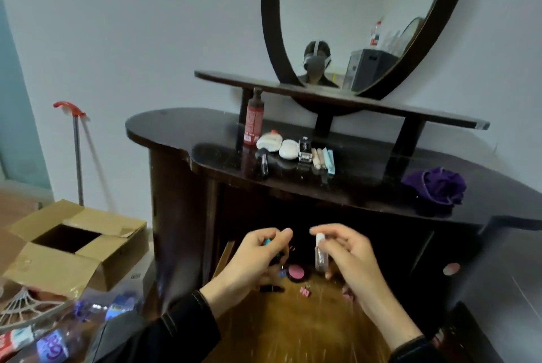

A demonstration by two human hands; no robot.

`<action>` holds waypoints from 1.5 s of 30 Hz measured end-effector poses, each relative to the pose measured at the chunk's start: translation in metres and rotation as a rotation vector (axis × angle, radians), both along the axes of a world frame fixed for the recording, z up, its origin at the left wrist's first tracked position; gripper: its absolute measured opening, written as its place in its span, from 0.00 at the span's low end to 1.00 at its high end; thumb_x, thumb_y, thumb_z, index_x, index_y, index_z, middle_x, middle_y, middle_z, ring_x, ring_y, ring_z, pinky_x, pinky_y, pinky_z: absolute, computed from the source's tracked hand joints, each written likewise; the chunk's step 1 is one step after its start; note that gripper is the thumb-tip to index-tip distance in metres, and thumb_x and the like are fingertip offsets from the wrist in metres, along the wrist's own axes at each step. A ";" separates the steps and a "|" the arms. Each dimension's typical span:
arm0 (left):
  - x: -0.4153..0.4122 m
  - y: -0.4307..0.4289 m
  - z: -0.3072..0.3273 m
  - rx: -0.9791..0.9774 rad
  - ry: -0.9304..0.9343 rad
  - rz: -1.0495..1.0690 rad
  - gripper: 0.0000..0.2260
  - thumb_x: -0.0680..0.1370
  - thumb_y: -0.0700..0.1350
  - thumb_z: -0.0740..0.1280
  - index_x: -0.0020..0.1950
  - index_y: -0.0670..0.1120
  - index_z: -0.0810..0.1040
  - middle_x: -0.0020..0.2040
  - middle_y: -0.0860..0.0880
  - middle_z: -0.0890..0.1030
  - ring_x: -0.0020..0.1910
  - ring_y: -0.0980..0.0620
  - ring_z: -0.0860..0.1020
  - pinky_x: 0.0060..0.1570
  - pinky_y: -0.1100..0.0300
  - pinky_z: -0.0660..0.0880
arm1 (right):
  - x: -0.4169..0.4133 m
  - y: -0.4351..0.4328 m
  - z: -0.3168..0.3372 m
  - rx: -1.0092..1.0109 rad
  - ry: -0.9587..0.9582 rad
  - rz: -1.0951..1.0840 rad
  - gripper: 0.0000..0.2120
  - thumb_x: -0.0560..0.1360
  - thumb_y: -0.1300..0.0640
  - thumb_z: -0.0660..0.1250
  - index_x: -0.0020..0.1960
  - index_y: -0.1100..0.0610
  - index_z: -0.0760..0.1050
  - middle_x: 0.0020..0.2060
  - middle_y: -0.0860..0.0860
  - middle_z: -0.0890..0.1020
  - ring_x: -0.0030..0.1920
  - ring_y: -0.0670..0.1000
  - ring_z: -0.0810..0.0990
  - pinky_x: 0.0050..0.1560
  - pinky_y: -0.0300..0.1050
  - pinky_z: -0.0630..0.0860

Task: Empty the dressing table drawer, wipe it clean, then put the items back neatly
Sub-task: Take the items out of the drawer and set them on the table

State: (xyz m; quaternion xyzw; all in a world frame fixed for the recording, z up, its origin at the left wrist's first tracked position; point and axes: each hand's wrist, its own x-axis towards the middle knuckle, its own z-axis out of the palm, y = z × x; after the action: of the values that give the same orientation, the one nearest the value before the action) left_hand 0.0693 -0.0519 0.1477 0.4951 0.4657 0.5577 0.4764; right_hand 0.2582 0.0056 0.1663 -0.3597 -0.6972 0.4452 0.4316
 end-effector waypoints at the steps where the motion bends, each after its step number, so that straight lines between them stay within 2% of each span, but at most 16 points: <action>1: -0.004 0.000 0.017 0.053 0.011 0.026 0.17 0.82 0.55 0.65 0.40 0.44 0.74 0.35 0.43 0.70 0.23 0.55 0.62 0.22 0.65 0.57 | -0.004 0.001 0.020 0.054 0.042 0.020 0.08 0.77 0.58 0.68 0.50 0.48 0.85 0.34 0.52 0.82 0.30 0.50 0.79 0.27 0.44 0.76; 5: -0.029 0.010 0.073 0.227 0.113 0.169 0.17 0.81 0.54 0.66 0.35 0.48 0.74 0.29 0.48 0.70 0.21 0.56 0.63 0.21 0.67 0.57 | -0.031 0.029 0.077 0.170 0.117 -0.012 0.08 0.79 0.61 0.68 0.51 0.52 0.85 0.31 0.49 0.80 0.27 0.49 0.77 0.27 0.42 0.76; 9: -0.073 0.047 0.106 0.300 0.276 0.395 0.17 0.81 0.54 0.67 0.35 0.46 0.76 0.27 0.53 0.72 0.23 0.58 0.67 0.23 0.66 0.64 | -0.077 0.081 0.095 -0.041 0.087 -0.053 0.06 0.78 0.61 0.69 0.53 0.57 0.83 0.35 0.53 0.80 0.29 0.45 0.79 0.28 0.42 0.77; 12: -0.116 0.087 0.114 0.272 0.562 0.591 0.19 0.80 0.54 0.67 0.40 0.39 0.76 0.30 0.51 0.76 0.29 0.55 0.72 0.33 0.58 0.70 | -0.112 0.105 0.092 -0.102 0.092 -0.051 0.06 0.78 0.61 0.69 0.54 0.60 0.81 0.34 0.53 0.80 0.28 0.44 0.78 0.27 0.41 0.77; 14: -0.139 0.108 0.111 0.203 0.783 0.648 0.17 0.80 0.56 0.66 0.42 0.43 0.76 0.34 0.52 0.79 0.34 0.52 0.77 0.37 0.55 0.73 | -0.129 0.114 0.089 -0.068 0.096 -0.039 0.06 0.77 0.62 0.70 0.54 0.61 0.81 0.33 0.53 0.80 0.28 0.44 0.79 0.27 0.41 0.77; 17: -0.157 0.131 0.100 0.153 1.071 0.685 0.15 0.80 0.60 0.64 0.40 0.52 0.71 0.37 0.54 0.78 0.37 0.56 0.76 0.34 0.58 0.69 | -0.146 0.123 0.087 -0.027 0.070 -0.023 0.06 0.76 0.60 0.72 0.52 0.58 0.80 0.33 0.53 0.81 0.29 0.45 0.80 0.28 0.41 0.77; 21: -0.164 0.146 0.092 0.199 1.299 0.579 0.13 0.80 0.61 0.63 0.41 0.55 0.70 0.41 0.56 0.75 0.39 0.58 0.73 0.33 0.63 0.63 | -0.157 0.130 0.089 -0.038 0.045 -0.088 0.06 0.74 0.60 0.74 0.50 0.59 0.80 0.34 0.55 0.83 0.28 0.46 0.80 0.27 0.41 0.76; 25: -0.166 0.150 0.092 0.257 1.347 0.463 0.07 0.79 0.60 0.64 0.47 0.58 0.73 0.45 0.58 0.73 0.47 0.56 0.72 0.40 0.60 0.68 | -0.152 0.133 0.088 0.022 -0.024 -0.260 0.06 0.73 0.62 0.67 0.44 0.64 0.82 0.26 0.51 0.79 0.24 0.46 0.76 0.24 0.39 0.73; 27: -0.166 0.151 0.091 0.263 1.343 0.423 0.07 0.79 0.60 0.65 0.51 0.59 0.74 0.49 0.59 0.74 0.51 0.56 0.71 0.45 0.58 0.71 | -0.151 0.130 0.089 0.072 -0.105 -0.270 0.08 0.72 0.62 0.65 0.38 0.65 0.80 0.26 0.52 0.78 0.26 0.49 0.77 0.26 0.45 0.76; 30: -0.167 0.149 0.090 0.271 1.309 0.410 0.13 0.77 0.62 0.66 0.58 0.59 0.74 0.54 0.59 0.76 0.56 0.56 0.70 0.52 0.56 0.74 | -0.153 0.125 0.091 0.118 -0.224 -0.295 0.11 0.71 0.63 0.63 0.30 0.57 0.73 0.26 0.49 0.76 0.29 0.52 0.76 0.34 0.51 0.79; 33: -0.167 0.146 0.090 0.292 1.262 0.415 0.19 0.76 0.63 0.67 0.64 0.60 0.72 0.55 0.60 0.75 0.57 0.56 0.70 0.53 0.57 0.74 | -0.152 0.124 0.090 0.125 -0.245 -0.302 0.11 0.72 0.64 0.62 0.32 0.57 0.73 0.28 0.50 0.77 0.30 0.54 0.77 0.35 0.52 0.79; 35: -0.167 0.143 0.091 0.309 1.204 0.423 0.19 0.75 0.63 0.68 0.64 0.60 0.73 0.55 0.59 0.76 0.58 0.55 0.71 0.55 0.56 0.76 | -0.150 0.124 0.088 0.106 -0.191 -0.304 0.09 0.73 0.65 0.61 0.36 0.62 0.77 0.30 0.55 0.80 0.30 0.57 0.80 0.34 0.55 0.80; 37: -0.167 0.140 0.091 0.323 1.121 0.423 0.18 0.73 0.63 0.70 0.60 0.60 0.75 0.53 0.59 0.77 0.57 0.53 0.74 0.56 0.53 0.77 | -0.147 0.124 0.087 0.065 -0.104 -0.308 0.10 0.75 0.65 0.61 0.46 0.68 0.80 0.39 0.62 0.84 0.32 0.58 0.83 0.34 0.52 0.82; 39: -0.167 0.137 0.092 0.332 1.043 0.423 0.15 0.73 0.61 0.72 0.56 0.61 0.76 0.52 0.58 0.78 0.57 0.52 0.77 0.56 0.51 0.78 | -0.142 0.122 0.086 0.031 -0.037 -0.306 0.10 0.77 0.64 0.62 0.49 0.70 0.80 0.40 0.63 0.85 0.29 0.51 0.80 0.31 0.46 0.81; 42: -0.165 0.129 0.092 0.368 0.956 0.457 0.13 0.73 0.61 0.72 0.54 0.59 0.77 0.52 0.56 0.79 0.55 0.56 0.78 0.55 0.58 0.79 | -0.135 0.117 0.086 -0.022 0.022 -0.289 0.10 0.78 0.63 0.62 0.44 0.64 0.81 0.32 0.56 0.81 0.21 0.42 0.75 0.23 0.36 0.74; 45: -0.167 0.115 0.081 0.379 0.878 0.592 0.14 0.77 0.61 0.67 0.58 0.55 0.78 0.55 0.59 0.78 0.57 0.60 0.76 0.53 0.62 0.75 | -0.127 0.108 0.086 -0.014 0.056 -0.254 0.11 0.78 0.63 0.63 0.40 0.56 0.80 0.34 0.52 0.81 0.24 0.42 0.76 0.24 0.34 0.73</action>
State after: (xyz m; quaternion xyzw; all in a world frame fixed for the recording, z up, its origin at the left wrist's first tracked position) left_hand -0.0973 0.0631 0.2290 0.6060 0.6308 0.4833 -0.0361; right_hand 0.1309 0.1138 0.2521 -0.4356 -0.6304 0.4017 0.5015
